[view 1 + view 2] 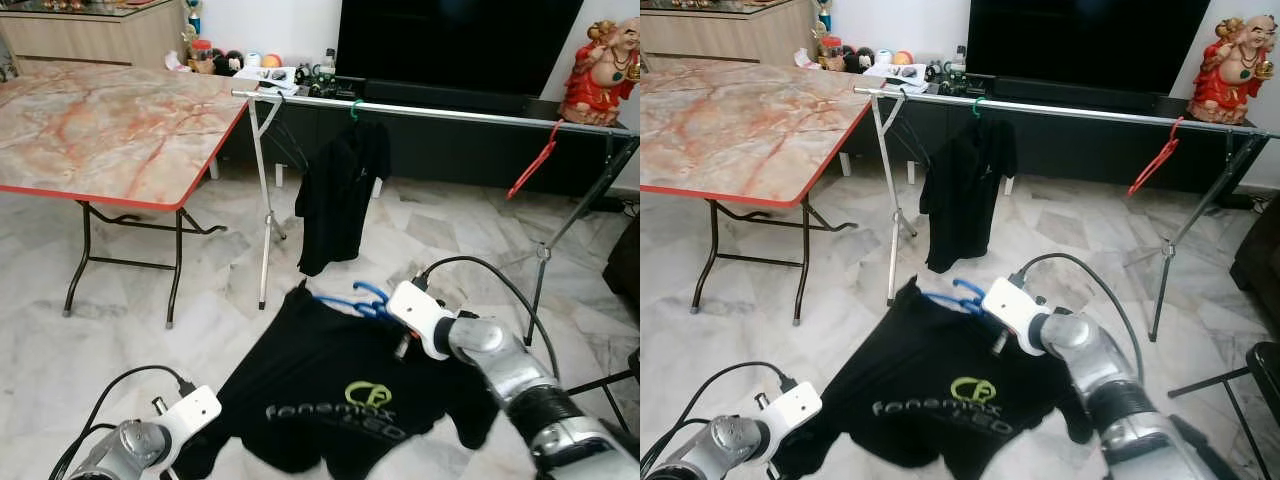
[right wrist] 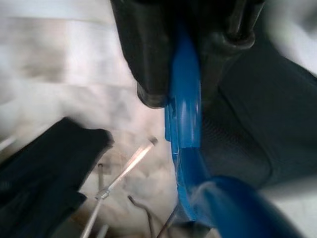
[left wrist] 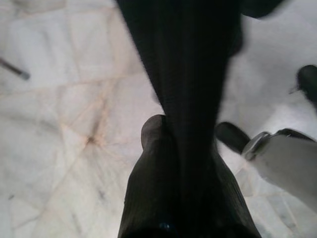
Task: Hang hanger
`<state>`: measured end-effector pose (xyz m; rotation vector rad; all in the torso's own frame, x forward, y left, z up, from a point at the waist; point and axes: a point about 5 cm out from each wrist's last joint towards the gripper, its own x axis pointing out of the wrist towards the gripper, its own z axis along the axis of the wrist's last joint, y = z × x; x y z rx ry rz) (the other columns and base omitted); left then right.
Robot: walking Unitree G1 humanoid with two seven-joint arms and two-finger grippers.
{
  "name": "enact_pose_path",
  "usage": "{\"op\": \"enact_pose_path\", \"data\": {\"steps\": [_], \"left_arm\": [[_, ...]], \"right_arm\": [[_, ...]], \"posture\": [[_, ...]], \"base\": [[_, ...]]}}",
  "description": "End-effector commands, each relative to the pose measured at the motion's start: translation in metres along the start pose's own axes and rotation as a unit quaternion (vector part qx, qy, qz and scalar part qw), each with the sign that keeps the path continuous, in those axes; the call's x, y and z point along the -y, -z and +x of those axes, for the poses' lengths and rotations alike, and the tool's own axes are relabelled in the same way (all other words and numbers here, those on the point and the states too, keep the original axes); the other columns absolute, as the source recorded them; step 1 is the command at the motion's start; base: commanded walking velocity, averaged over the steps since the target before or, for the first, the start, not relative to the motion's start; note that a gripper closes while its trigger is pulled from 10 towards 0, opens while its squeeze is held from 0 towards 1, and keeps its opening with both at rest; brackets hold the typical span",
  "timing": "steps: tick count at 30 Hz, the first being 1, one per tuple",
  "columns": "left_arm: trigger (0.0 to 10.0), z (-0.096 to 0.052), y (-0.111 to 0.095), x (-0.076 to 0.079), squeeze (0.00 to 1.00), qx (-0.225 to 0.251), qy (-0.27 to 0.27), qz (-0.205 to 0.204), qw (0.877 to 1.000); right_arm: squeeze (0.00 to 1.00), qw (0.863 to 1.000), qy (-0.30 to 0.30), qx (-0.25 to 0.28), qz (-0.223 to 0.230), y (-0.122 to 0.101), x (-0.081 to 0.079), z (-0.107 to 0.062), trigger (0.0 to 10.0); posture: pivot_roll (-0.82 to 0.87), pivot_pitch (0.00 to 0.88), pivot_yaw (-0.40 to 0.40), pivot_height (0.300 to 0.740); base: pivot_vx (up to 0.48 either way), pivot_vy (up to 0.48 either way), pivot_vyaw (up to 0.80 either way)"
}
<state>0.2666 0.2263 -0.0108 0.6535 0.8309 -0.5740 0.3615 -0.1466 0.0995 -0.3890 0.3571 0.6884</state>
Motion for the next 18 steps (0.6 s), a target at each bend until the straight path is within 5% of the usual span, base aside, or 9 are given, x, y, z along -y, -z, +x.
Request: {"op": "enact_pose_path", "data": {"steps": [1, 9, 11, 12, 13, 14, 16, 17, 18], "left_arm": [[0.0, -0.004, 0.032, 0.009, 0.0, -0.064, 0.023, -0.031, 0.997], [0.0, -0.001, 0.004, 0.003, 0.0, 0.009, 0.014, -0.079, 0.997], [1.5, -0.001, -0.003, -0.001, 0.42, 0.034, -0.002, -0.1, 0.994], [3.1, -0.001, -0.004, -0.002, 1.0, 0.04, -0.002, -0.108, 0.993], [4.2, -0.002, -0.007, -0.002, 1.0, 0.049, 0.003, -0.114, 0.992], [9.5, -0.003, -0.009, -0.003, 1.0, 0.06, 0.005, -0.112, 0.992], [10.0, -0.006, -0.015, -0.008, 1.0, 0.08, -0.001, -0.102, 0.992], [10.0, -0.01, -0.02, -0.013, 0.0, 0.102, -0.002, -0.093, 0.99], [10.0, -0.01, -0.02, -0.013, 0.0, 0.102, -0.002, -0.093, 0.99]], "right_arm": [[0.0, 0.989, 0.094, 0.079, 0.084, -0.026, 0.036, -0.014, 10.0], [0.0, 0.973, 0.015, 0.12, 0.198, -0.026, 0.003, 0.002, 10.0], [0.0, 0.974, 0.01, 0.108, 0.2, -0.019, -0.003, 0.004, 10.0], [0.0, 0.973, 0.008, 0.105, 0.203, -0.018, -0.004, 0.005, 10.0], [0.0, 0.975, 0.004, 0.099, 0.2, -0.015, -0.006, 0.005, 10.0], [0.0, 0.976, -0.003, 0.09, 0.197, -0.013, -0.008, 0.005, 10.0], [0.0, 0.986, -0.022, 0.058, 0.157, -0.005, -0.012, 0.005, 10.0], [0.0, 0.995, -0.041, 0.01, 0.087, 0.006, -0.016, 0.004, 10.0], [0.0, 0.995, -0.041, 0.01, 0.087, 0.006, -0.016, 0.004, 10.0]], "posture": [[0.11, 0.036, -0.049, 0.74], [0.11, 0.036, -0.05, 0.74], [0.11, 0.035, -0.051, 0.74], [0.11, 0.034, -0.05, 0.74], [0.11, 0.034, -0.05, 0.74], [0.11, 0.034, -0.05, 0.74], [0.11, 0.038, -0.052, 0.74], [0.11, 0.038, -0.053, 0.74], [0.11, 0.038, -0.053, 0.74]], "base": [[0.0, 0.0, 0.0], [0.0, 0.0, 0.0], [0.0, 0.0, 0.0], [0.0, 0.0, 0.0], [0.0, 0.0, 0.0], [0.0, 0.0, 0.0], [0.0, 0.0, 0.0], [0.0, 0.0, 0.0], [0.0, 0.0, 0.0]]}}
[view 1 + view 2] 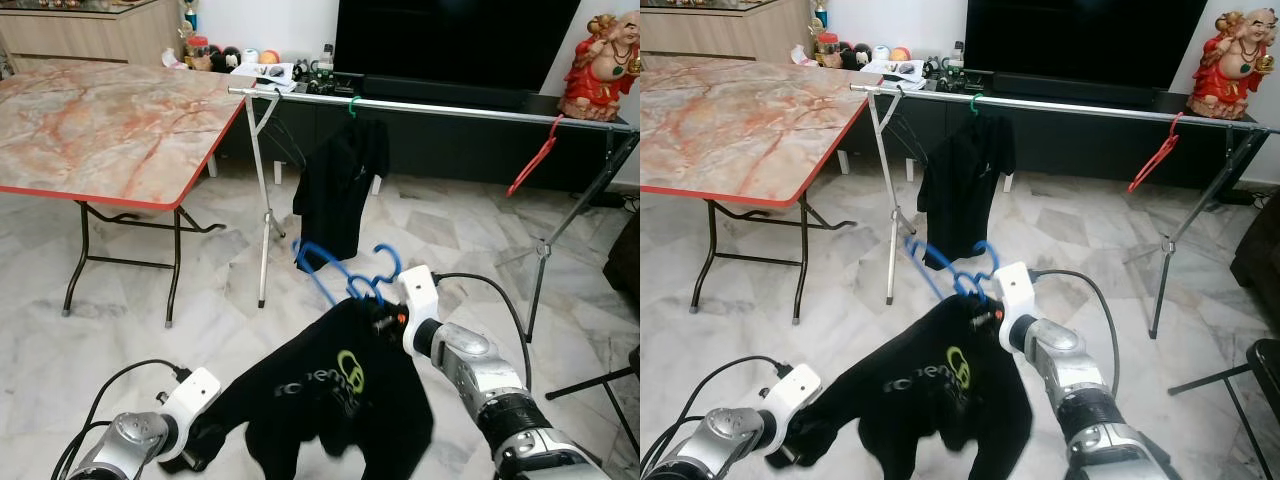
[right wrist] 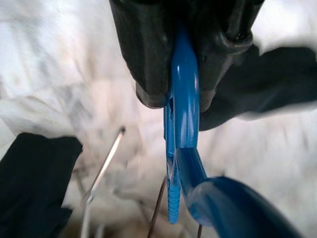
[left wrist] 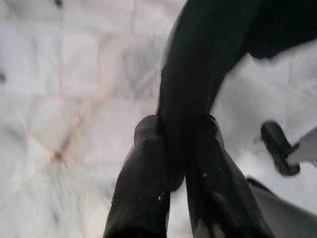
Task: Hang hanger
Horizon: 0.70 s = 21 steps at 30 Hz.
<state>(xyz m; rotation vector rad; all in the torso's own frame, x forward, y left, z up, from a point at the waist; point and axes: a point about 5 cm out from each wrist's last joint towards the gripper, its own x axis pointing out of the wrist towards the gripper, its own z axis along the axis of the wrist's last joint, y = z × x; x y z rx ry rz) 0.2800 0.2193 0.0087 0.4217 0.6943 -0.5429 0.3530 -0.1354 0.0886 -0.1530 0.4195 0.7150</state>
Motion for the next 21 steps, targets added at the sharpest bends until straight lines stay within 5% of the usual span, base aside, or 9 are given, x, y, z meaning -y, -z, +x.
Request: {"op": "enact_pose_path", "data": {"steps": [1, 3, 4, 7, 13, 16, 21], "left_arm": [[10.0, -0.006, -0.005, -0.006, 0.0, 0.025, -0.004, 0.027, 0.999], [10.0, -0.007, -0.006, -0.008, 0.0, 0.028, -0.006, 0.04, 0.999], [10.0, -0.01, -0.007, -0.012, 0.0, 0.02, -0.011, 0.091, 0.996], [10.0, -0.014, -0.009, -0.013, 0.0, 0.015, 0.003, 0.147, 0.989], [10.0, -0.023, -0.036, -0.015, 0.0, 0.098, 0.027, 0.127, 0.987], [10.0, -0.027, -0.056, -0.008, 0.0, 0.158, 0.059, 0.108, 0.98], [10.0, -0.031, -0.07, 0.001, 0.0, 0.199, 0.102, 0.088, 0.971]], "right_arm": [[0.0, 0.998, -0.008, -0.029, -0.057, 0.006, 0.001, -0.003, 10.0], [0.0, 0.997, -0.006, -0.034, -0.065, 0.007, 0.003, -0.005, 10.0], [0.0, 0.995, 0.0, -0.051, -0.085, 0.01, 0.008, -0.007, 10.0], [0.0, 0.99, -0.006, -0.077, -0.118, 0.014, 0.012, -0.011, 10.0], [0.0, 0.967, -0.136, -0.115, -0.181, 0.026, 0.001, -0.019, 10.0], [0.0, 0.954, -0.217, -0.092, -0.183, 0.024, -0.007, -0.024, 10.0], [0.0, 0.938, -0.255, -0.111, -0.207, 0.024, -0.009, -0.025, 10.0]], "posture": [[0.11, 0.037, -0.054, 0.74], [0.11, 0.037, -0.054, 0.74], [0.11, 0.037, -0.054, 0.74], [0.12, 0.035, -0.059, 0.74], [0.13, 0.03, -0.073, 0.74], [0.14, 0.028, -0.078, 0.74], [0.14, 0.026, -0.08, 0.74]], "base": [[0.0, 0.0, 0.0], [0.0, 0.0, 0.0], [0.0, 0.0, 0.0], [0.0, 0.0, 0.0], [0.0, 0.0, 0.0], [0.0, 0.0, 0.0], [0.0, 0.0, 0.0]]}}
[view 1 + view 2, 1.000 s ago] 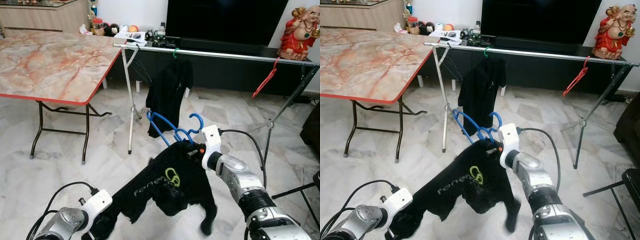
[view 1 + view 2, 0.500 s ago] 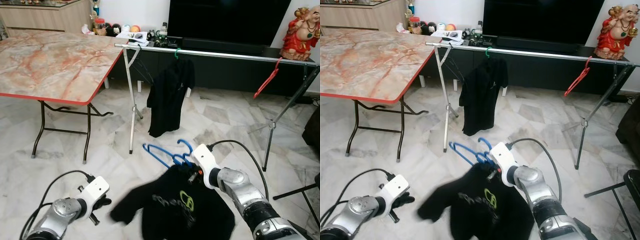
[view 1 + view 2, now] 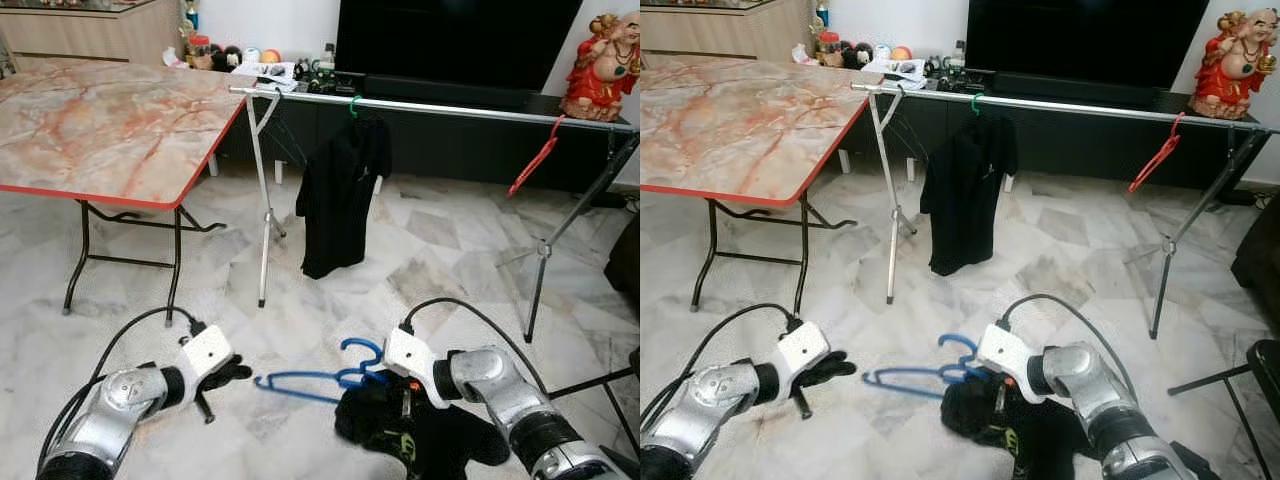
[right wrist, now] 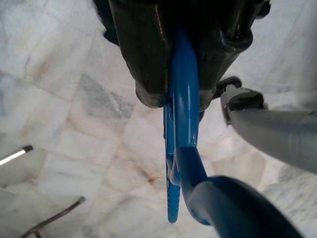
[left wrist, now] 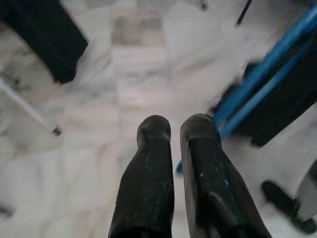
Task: Hang hanger
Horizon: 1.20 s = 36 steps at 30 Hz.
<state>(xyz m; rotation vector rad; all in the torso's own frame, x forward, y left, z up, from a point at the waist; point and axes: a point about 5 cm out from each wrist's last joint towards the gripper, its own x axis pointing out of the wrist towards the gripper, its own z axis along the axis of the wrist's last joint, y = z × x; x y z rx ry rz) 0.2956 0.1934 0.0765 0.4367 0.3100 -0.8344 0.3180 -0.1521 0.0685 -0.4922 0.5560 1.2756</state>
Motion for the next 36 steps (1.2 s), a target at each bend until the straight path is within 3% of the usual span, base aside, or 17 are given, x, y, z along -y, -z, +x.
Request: {"op": "enact_pose_path", "data": {"steps": [1, 4, 5, 6, 7, 8, 15, 32, 34, 36], "left_arm": [[10.0, -0.001, -0.004, 0.003, 0.0, 0.016, 0.019, -0.017, 1.0], [10.0, -0.002, -0.006, 0.01, 0.0, 0.019, 0.059, -0.028, 0.998], [10.0, -0.003, -0.008, 0.013, 0.22, 0.022, 0.075, -0.033, 0.996], [10.0, -0.003, -0.009, 0.015, 0.22, 0.025, 0.084, -0.036, 0.995], [10.0, -0.003, -0.011, 0.015, 0.77, 0.029, 0.087, -0.042, 0.995], [10.0, -0.004, -0.013, 0.017, 1.0, 0.035, 0.098, -0.051, 0.993], [10.0, -0.001, -0.023, 0.03, 1.0, 0.032, 0.165, -0.047, 0.985], [10.0, 0.008, -0.021, 0.037, 1.0, -0.005, 0.178, -0.042, 0.983], [10.0, 0.009, -0.022, 0.038, 0.05, -0.004, 0.181, -0.044, 0.982], [10.0, 0.009, -0.024, 0.039, 0.0, -0.005, 0.186, -0.043, 0.982]], "right_arm": [[0.0, 0.999, -0.007, -0.004, -0.032, -0.008, 0.004, -0.004, 10.0], [0.0, 0.999, -0.01, -0.012, -0.04, -0.008, 0.004, -0.002, 10.0], [0.0, 0.999, -0.01, -0.014, -0.041, -0.008, 0.004, -0.001, 10.0], [0.0, 0.999, -0.011, -0.014, -0.042, -0.008, 0.004, 0.0, 10.0], [0.0, 0.999, -0.013, -0.014, -0.043, -0.008, 0.004, 0.0, 10.0], [0.0, 0.999, -0.02, -0.014, -0.045, -0.009, 0.003, 0.0, 10.0], [0.0, 0.996, -0.064, -0.014, -0.067, -0.017, -0.002, 0.008, 10.0], [0.0, 0.989, -0.106, -0.026, -0.099, -0.025, -0.009, 0.023, 10.0], [0.0, 0.989, -0.106, -0.028, -0.102, -0.027, -0.009, 0.024, 10.0], [0.0, 0.988, -0.104, -0.028, -0.108, -0.029, -0.008, 0.026, 10.0]], "posture": [[0.14, 0.026, -0.08, 0.74], [0.14, 0.026, -0.081, 0.74], [0.14, 0.026, -0.081, 0.74], [0.14, 0.026, -0.081, 0.74], [0.14, 0.023, -0.083, 0.74], [0.14, 0.023, -0.083, 0.74], [0.14, 0.014, -0.088, 0.74], [0.15, 0.0, -0.089, 0.74], [0.16, 0.0, -0.09, 0.74], [0.16, 0.0, -0.09, 0.74]], "base": [[0.0, 0.0, 0.0], [0.0, 0.0, 0.0], [0.0, 0.0, 0.0], [0.0, 0.0, 0.0], [0.0, 0.0, 0.0], [0.0, 0.0, 0.0], [0.0, 0.0, 0.0], [0.0, 0.0, 0.0], [0.0, 0.0, 0.0], [0.0, 0.0, 0.0]]}}
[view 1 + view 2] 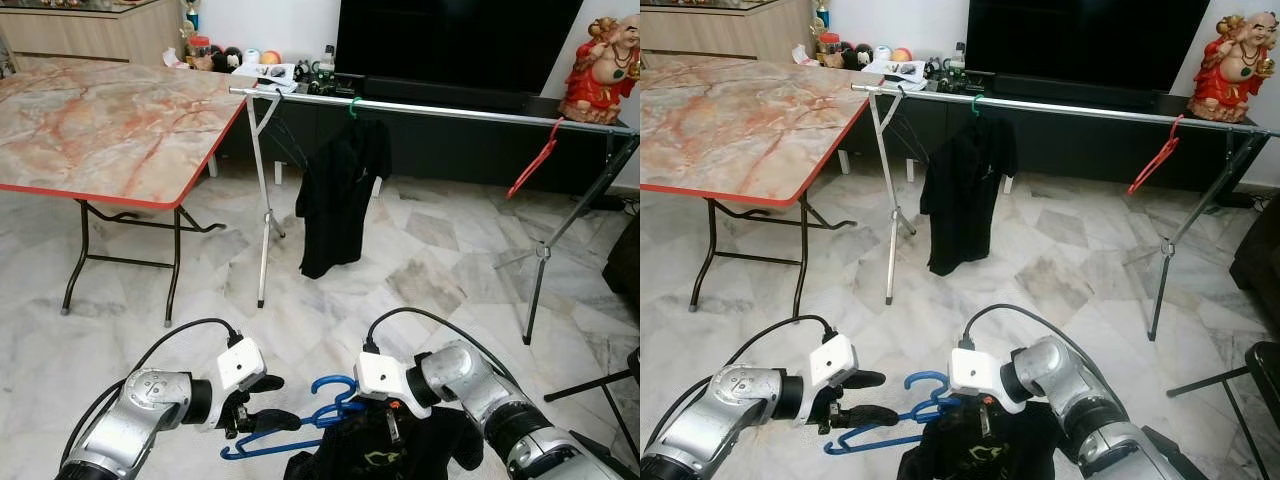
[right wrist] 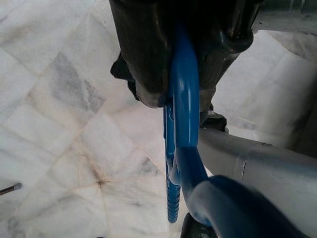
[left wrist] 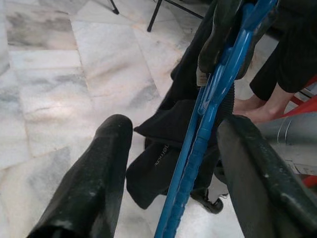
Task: Hang hanger
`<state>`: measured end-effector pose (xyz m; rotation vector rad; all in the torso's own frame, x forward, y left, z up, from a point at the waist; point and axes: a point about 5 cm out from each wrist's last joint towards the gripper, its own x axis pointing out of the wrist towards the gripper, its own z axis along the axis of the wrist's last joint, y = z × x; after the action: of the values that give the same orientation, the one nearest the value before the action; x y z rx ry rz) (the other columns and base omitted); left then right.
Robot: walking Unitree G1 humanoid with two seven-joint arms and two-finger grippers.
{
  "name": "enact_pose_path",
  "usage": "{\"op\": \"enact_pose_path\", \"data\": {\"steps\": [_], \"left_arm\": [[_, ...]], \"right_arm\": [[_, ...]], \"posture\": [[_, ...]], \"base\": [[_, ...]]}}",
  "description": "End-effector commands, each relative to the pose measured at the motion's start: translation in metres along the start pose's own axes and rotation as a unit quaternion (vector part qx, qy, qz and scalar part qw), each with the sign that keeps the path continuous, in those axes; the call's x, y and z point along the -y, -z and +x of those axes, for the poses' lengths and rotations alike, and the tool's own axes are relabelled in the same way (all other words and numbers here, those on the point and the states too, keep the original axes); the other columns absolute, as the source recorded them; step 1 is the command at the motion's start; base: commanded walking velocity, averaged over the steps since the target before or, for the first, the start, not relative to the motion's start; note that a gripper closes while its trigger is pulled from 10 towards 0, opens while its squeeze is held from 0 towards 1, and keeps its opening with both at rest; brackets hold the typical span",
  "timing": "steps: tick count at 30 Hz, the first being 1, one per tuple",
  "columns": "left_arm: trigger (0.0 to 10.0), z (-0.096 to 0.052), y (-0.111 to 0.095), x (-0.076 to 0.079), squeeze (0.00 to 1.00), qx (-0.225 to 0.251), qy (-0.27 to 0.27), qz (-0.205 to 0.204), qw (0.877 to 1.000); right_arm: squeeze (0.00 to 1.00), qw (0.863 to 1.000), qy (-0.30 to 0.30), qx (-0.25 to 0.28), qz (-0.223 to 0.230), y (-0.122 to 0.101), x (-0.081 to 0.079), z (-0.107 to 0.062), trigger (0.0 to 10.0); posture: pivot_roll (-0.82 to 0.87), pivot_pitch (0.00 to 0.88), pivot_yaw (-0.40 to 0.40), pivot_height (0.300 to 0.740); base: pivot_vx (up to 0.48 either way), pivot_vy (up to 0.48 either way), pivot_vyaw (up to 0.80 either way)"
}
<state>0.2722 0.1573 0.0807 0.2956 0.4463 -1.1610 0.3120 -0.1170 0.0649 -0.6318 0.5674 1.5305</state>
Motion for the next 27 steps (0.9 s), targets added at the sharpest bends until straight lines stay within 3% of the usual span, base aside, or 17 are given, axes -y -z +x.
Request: {"op": "enact_pose_path", "data": {"steps": [1, 5, 17, 27], "left_arm": [[10.0, 0.003, -0.005, 0.0, 0.0, -0.002, 0.01, 0.007, 1.0], [10.0, 0.007, -0.008, 0.003, 0.0, -0.006, 0.025, 0.008, 1.0], [10.0, 0.008, -0.005, -0.006, 0.0, -0.02, -0.015, 0.017, 1.0], [10.0, 0.012, -0.004, -0.004, 0.0, -0.032, -0.006, 0.021, 0.999]], "right_arm": [[0.0, 1.0, 0.008, 0.0, -0.027, -0.01, 0.007, -0.003, 10.0], [0.0, 0.997, 0.079, -0.007, -0.022, -0.018, 0.018, 0.003, 10.0], [0.0, 0.999, -0.009, 0.015, -0.036, -0.019, 0.007, 0.004, 10.0], [0.0, 0.998, 0.039, 0.024, -0.034, -0.027, 0.017, 0.0, 10.0]], "posture": [[0.16, 0.0, -0.09, 0.74], [0.16, 0.0, -0.092, 0.74], [0.16, 0.009, -0.095, 0.74], [0.16, 0.015, -0.1, 0.74]], "base": [[0.0, 0.0, 0.0], [0.0, 0.0, 0.0], [0.0, 0.0, 0.0], [0.0, 0.0, 0.0]]}}
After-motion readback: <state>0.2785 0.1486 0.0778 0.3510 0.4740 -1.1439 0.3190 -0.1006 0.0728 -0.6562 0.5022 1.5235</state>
